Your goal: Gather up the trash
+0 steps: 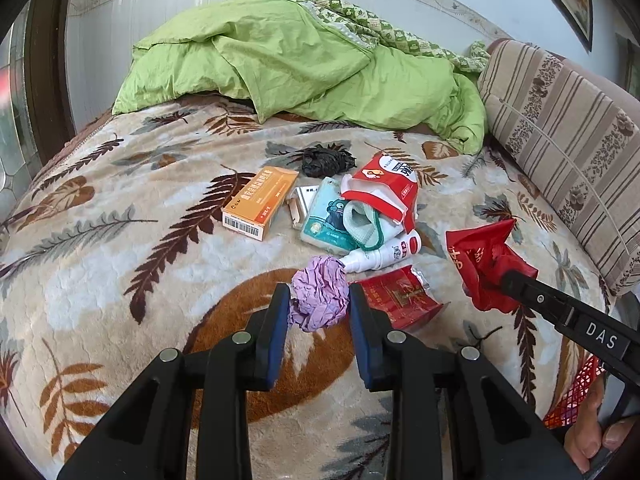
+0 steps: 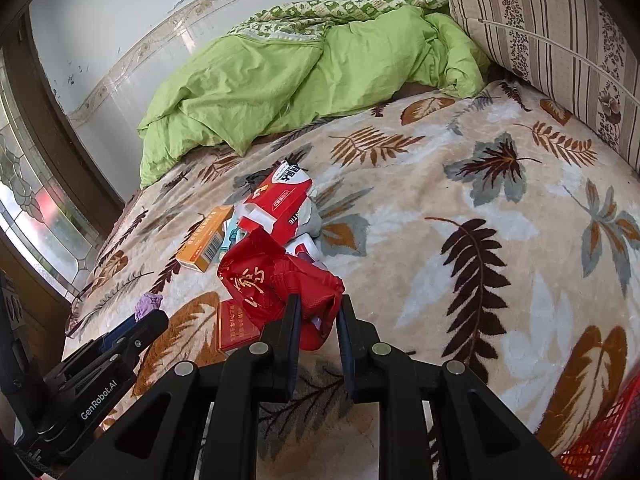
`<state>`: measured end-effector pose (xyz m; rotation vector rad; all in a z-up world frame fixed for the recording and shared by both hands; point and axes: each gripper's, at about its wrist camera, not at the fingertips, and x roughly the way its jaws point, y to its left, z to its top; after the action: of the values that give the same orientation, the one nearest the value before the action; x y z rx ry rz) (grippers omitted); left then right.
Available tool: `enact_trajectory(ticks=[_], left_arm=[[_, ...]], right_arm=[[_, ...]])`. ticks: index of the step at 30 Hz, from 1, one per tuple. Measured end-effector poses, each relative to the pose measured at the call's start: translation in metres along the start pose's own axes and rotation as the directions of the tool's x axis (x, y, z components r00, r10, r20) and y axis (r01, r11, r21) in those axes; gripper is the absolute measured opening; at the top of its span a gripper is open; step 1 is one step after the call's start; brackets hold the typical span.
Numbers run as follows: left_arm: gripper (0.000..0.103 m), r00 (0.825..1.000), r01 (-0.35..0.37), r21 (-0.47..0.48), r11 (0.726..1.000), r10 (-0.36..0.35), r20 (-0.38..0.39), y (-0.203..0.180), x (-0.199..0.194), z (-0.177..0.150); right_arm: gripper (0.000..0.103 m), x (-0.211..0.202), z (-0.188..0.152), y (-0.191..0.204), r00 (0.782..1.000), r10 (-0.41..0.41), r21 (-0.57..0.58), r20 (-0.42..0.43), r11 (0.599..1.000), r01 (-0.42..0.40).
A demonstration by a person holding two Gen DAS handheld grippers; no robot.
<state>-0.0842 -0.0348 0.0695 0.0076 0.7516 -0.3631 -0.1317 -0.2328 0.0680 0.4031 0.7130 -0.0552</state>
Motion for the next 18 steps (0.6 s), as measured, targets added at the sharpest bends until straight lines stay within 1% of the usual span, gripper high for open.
enact_trajectory(ticks=[3, 13, 18], left_arm=[[0.028, 1.000, -0.004, 0.002, 1.000, 0.004, 0.002, 0.0002, 0.0004, 0.0000], [0.028, 0.998, -0.059, 0.053, 0.997, 0.057, 0.040, -0.0077, -0.0027, -0.0007], [0.028, 0.996, -0.081, 0.059, 0.995, 0.078, 0.050, -0.0089, -0.0036, -0.0005]], right_arm=[[0.018, 0.0001, 0.0003, -0.0003, 1.000, 0.000, -0.001, -0.001, 1.000, 0.000], [0.018, 0.0001, 0.0002, -0.0006, 1.000, 0.002, 0.003, 0.001, 1.000, -0.002], [0.018, 0.0003, 0.0002, -0.0006, 1.000, 0.004, 0.004, 0.000, 1.000, -0.004]])
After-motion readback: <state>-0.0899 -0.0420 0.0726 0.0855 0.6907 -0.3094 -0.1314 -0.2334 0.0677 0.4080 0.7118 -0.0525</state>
